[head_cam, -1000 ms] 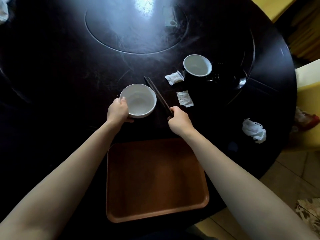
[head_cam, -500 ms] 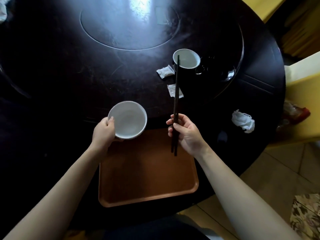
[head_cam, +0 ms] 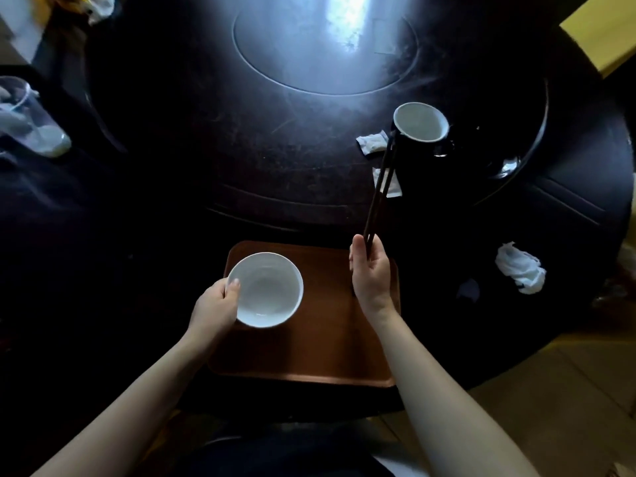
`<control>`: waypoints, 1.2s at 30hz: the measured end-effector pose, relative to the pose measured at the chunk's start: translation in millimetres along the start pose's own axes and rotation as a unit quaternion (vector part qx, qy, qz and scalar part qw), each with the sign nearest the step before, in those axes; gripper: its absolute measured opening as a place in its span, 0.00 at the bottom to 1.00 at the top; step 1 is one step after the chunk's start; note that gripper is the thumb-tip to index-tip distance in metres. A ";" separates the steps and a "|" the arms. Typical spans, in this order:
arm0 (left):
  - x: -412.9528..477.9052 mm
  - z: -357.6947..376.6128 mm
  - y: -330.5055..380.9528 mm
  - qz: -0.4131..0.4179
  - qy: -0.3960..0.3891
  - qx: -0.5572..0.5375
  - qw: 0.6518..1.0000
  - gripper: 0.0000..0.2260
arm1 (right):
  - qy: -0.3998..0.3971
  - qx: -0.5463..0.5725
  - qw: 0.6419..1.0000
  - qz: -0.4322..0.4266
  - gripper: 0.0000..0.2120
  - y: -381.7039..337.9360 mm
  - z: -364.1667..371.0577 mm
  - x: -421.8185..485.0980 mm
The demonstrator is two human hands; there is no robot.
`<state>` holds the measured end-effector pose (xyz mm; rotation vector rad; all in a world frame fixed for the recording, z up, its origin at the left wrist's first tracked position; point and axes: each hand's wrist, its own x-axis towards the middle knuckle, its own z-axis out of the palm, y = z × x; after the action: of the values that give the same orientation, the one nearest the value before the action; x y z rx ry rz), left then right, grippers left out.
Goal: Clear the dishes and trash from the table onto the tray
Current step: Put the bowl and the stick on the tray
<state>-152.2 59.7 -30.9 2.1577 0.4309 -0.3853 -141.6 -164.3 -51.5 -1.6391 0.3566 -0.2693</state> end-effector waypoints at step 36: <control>5.8 19.9 -9.0 -0.065 -0.046 -0.097 0.992 0.13 | -0.082 -0.470 0.866 -0.151 0.09 32.0 -15.8 9.7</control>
<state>-153.3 49.4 -51.0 1.9213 0.5360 -0.4919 -140.9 -185.1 -82.1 -2.6760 0.0799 -0.1901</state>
